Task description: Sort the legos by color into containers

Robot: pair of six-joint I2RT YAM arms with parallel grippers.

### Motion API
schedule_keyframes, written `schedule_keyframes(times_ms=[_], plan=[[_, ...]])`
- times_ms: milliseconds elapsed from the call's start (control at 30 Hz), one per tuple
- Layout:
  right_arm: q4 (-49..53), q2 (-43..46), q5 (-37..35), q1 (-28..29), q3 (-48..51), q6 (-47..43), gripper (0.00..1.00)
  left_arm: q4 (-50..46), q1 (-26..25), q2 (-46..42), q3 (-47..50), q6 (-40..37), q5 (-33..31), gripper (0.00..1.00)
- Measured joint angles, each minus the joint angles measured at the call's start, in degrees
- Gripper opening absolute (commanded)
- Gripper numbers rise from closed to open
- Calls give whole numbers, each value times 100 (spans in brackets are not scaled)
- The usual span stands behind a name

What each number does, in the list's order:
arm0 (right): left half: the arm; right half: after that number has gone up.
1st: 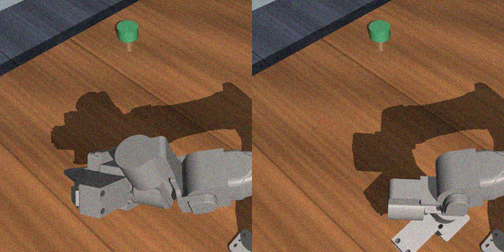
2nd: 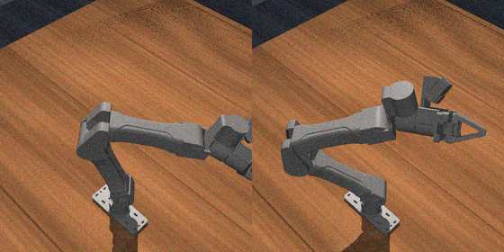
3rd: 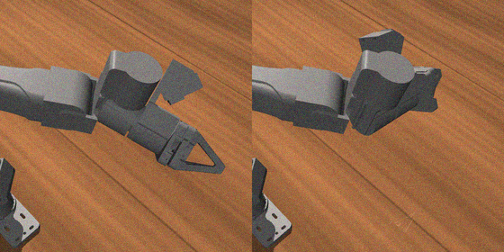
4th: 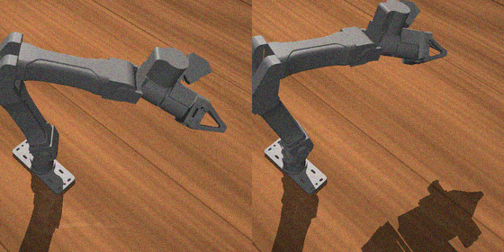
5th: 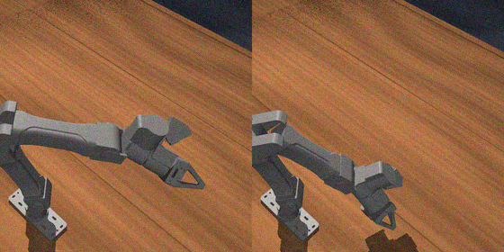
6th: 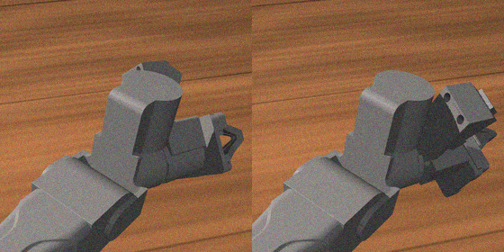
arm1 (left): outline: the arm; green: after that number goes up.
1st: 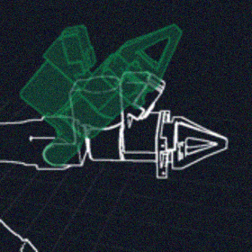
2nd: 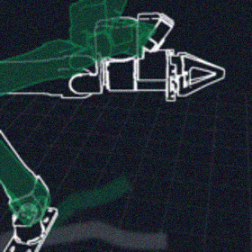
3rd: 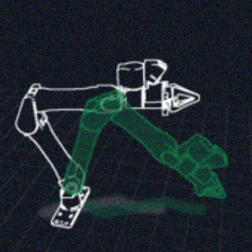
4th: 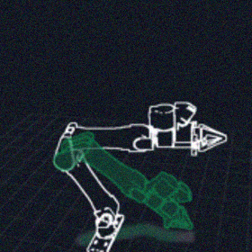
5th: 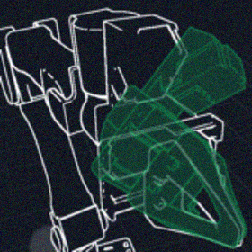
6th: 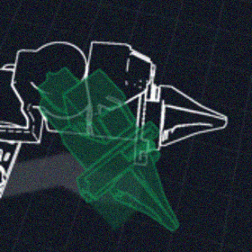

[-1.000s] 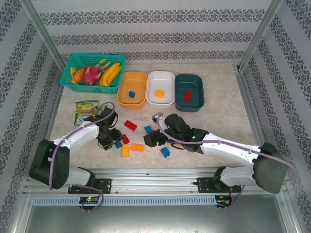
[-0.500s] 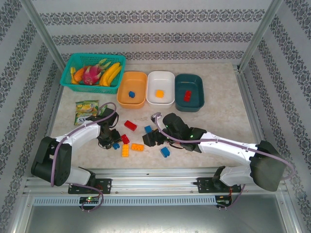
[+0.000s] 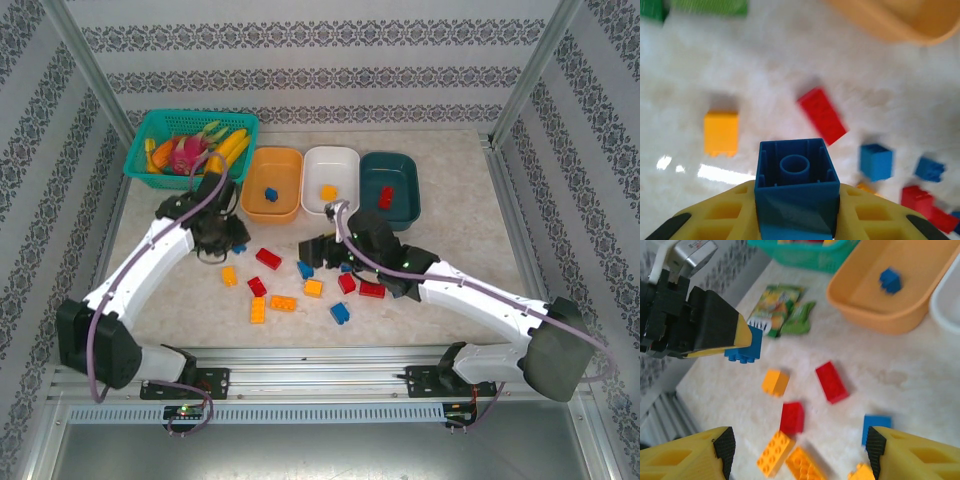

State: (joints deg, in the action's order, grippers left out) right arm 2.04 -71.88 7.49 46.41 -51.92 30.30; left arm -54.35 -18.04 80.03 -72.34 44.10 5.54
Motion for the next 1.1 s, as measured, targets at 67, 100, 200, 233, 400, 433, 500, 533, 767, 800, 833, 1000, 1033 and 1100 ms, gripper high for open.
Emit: schedule_keyframes(times_ms=[67,100,200,233,400,433,500,533,767,800,833,1000,1033,1100], plan=[[98,-76,-101,-162,-313,22,72,-129,0,568,-726,-223,-90,25],[122,-149,-142,-232,-494,20,72,-170,0,890,-1071,-339,-136,25],[162,-341,-240,-393,-857,24,72,-216,0,1707,-1770,-625,-284,26],[254,-413,-256,-481,-973,44,72,-481,0,2009,-2105,-721,-348,25],[343,-990,-234,-931,-1377,282,71,-658,0,3685,-3827,-1239,-741,25],[365,-1051,-234,-999,-1394,302,71,-686,0,3880,-4009,-1298,-800,25],[415,-1174,-221,-1110,-1429,374,71,-743,0,4328,-4424,-1451,-927,25],[437,-1213,-203,-1145,-1453,393,71,-782,0,4485,-4586,-1504,-970,25],[501,-1294,-63,-1325,-1488,557,72,-1003,0,5403,-5370,-1714,-1261,25],[507,-1294,-50,-1346,-1488,568,71,-1027,0,5475,-5370,-1718,-1294,26],[507,-1294,-37,-1373,-1484,581,71,-1045,0,5541,-5370,-1731,-1314,26],[511,-1292,42,-1499,-1421,603,71,-1115,0,5840,-5403,-1801,-1335,34],[529,-1292,55,-1519,-1403,603,71,-1121,0,5895,-5412,-1814,-1338,39],[557,-1290,59,-1556,-1377,601,71,-1130,0,5963,-5414,-1838,-1342,47]])
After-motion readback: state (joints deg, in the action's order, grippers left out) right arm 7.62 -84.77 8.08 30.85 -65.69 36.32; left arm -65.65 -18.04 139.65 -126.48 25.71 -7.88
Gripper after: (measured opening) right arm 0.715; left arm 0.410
